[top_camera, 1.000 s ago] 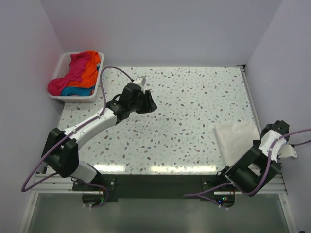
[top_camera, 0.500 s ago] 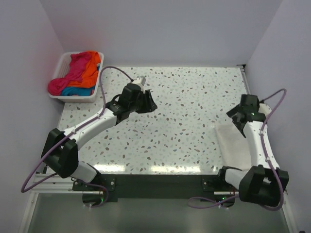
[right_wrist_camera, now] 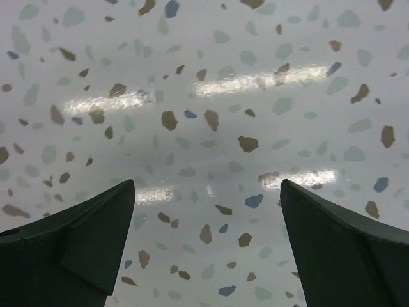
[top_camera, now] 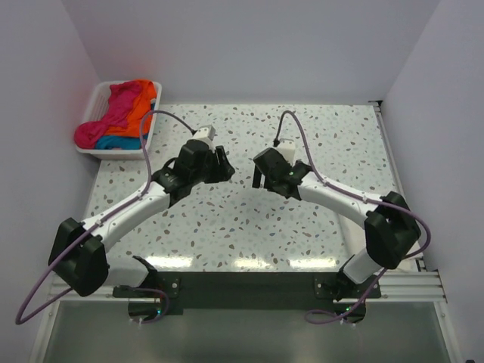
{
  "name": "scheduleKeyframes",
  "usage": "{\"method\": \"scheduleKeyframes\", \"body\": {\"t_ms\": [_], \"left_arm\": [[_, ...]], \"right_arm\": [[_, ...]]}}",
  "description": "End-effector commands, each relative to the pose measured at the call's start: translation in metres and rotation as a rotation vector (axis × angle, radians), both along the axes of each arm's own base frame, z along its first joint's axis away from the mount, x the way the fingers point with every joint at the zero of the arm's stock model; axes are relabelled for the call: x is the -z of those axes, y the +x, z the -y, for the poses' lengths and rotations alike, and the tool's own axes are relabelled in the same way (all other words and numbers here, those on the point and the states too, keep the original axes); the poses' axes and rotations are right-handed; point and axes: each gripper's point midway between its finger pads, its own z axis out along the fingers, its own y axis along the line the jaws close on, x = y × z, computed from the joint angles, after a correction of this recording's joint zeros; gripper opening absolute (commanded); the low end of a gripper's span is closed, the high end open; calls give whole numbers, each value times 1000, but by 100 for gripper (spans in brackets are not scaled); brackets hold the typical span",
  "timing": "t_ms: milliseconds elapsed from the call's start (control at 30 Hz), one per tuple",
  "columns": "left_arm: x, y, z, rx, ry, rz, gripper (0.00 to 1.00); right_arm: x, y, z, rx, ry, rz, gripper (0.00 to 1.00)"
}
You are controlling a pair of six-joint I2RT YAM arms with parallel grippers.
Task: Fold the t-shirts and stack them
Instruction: Neatly place the folded tshirt to the corner, then reset both grippers
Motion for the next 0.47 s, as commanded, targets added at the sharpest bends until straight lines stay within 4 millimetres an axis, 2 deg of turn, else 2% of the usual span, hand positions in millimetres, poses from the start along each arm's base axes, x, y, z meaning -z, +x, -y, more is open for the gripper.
{"method": "scheduleKeyframes", "body": {"t_ms": [0, 167, 233, 267, 300, 367, 400, 433], "left_arm": [[-7, -6, -21, -43, 42, 80, 56], [-1, -17, -37, -77, 51, 96, 58], [0, -20, -42, -85, 57, 101, 59], [0, -21, -42, -83, 59, 104, 59], [-1, -21, -43, -82, 58, 109, 59], [-2, -22, -42, -77, 56, 111, 59], [-4, -22, -41, -71, 51, 115, 60], [-4, -23, -41, -66, 49, 116, 60]], "right_arm": [[-20, 7, -17, -90, 108, 121, 99], [-25, -9, 5, -116, 72, 156, 99], [-36, -14, 8, -139, 84, 185, 99], [-32, -18, 14, -159, 62, 185, 99], [-44, -20, 15, -163, 92, 225, 99], [-46, -25, 24, -155, 85, 251, 99], [-63, -26, 26, -155, 117, 305, 99], [-70, -26, 27, -161, 127, 330, 99]]}}
